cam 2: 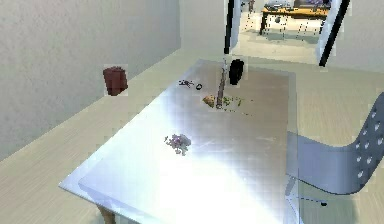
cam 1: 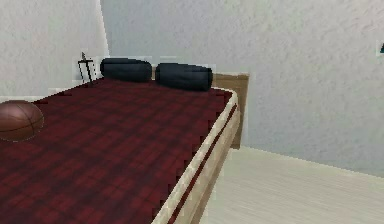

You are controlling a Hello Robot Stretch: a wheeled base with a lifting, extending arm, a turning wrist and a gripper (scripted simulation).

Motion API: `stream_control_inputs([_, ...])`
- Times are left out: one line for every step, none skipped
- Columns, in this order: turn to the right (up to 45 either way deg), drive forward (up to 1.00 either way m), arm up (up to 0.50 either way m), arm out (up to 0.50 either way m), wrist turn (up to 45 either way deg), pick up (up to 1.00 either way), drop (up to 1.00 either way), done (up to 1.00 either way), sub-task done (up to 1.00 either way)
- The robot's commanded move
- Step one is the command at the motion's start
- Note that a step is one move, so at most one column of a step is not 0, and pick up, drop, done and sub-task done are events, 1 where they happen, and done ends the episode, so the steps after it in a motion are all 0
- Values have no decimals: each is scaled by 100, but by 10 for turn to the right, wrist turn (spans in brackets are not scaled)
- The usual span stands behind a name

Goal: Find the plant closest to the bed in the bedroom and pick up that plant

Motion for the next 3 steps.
stream_control_inputs([0,0,50,0,0,0,0,0,0])
stream_control_inputs([0,0,28,0,0,0,0,0,0])
stream_control_inputs([0,0,0,44,0,0,0,0,0])
